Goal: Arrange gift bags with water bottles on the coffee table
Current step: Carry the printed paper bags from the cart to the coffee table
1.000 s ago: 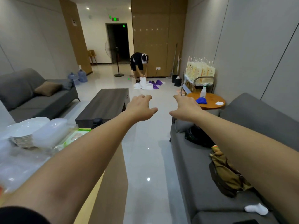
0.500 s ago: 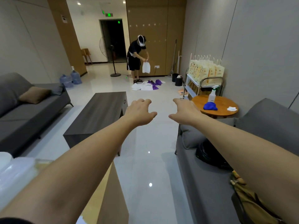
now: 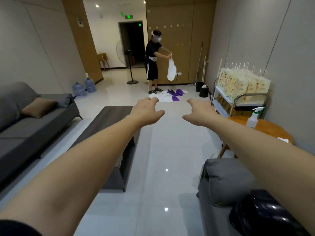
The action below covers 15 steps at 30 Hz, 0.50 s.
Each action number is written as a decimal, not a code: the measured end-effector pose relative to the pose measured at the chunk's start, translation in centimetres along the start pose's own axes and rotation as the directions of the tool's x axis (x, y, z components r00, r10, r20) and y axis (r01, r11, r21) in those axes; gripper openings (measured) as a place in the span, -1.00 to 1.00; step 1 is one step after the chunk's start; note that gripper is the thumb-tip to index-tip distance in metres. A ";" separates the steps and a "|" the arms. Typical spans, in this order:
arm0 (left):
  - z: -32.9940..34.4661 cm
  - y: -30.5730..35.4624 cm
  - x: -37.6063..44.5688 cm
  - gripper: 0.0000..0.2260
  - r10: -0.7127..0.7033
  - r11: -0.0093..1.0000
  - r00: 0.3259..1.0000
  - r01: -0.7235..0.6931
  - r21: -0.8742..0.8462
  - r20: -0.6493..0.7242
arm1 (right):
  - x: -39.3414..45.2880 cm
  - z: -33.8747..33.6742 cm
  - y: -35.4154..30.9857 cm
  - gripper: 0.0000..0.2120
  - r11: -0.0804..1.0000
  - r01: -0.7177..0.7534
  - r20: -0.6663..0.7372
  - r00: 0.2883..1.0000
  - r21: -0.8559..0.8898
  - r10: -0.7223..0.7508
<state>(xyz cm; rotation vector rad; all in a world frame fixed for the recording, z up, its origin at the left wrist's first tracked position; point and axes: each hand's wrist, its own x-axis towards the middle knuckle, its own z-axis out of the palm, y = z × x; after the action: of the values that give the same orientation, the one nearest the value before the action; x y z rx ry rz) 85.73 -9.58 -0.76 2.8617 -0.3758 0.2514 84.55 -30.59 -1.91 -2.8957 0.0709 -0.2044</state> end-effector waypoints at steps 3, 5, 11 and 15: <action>1.2 -0.6 6.2 -0.48 0.007 1.000 1.000 -0.007 0.016 0.002 | 6.1 1.0 0.6 -0.41 1.000 -0.010 0.003 1.000 0.022 0.010; 2.8 -1.4 10.2 -0.46 0.005 1.000 1.000 -0.005 0.011 0.016 | 9.7 2.5 1.1 -0.36 0.999 -0.013 0.026 1.000 0.033 0.012; 10.3 -4.6 22.9 -0.44 0.028 1.000 0.996 -0.028 -0.002 0.083 | 22.1 7.8 2.8 -0.33 0.999 -0.041 0.054 0.998 0.011 0.040; 12.6 -7.2 34.6 -0.43 0.076 0.997 0.992 -0.077 0.004 0.103 | 32.8 8.8 3.3 -0.37 0.996 -0.085 0.054 0.995 -0.032 0.086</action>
<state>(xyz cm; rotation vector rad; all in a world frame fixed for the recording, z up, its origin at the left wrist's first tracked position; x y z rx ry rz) 122.36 -14.15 -7.45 2.8792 -0.5058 0.1192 118.13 -33.84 -6.77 -2.9185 0.1892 -0.1083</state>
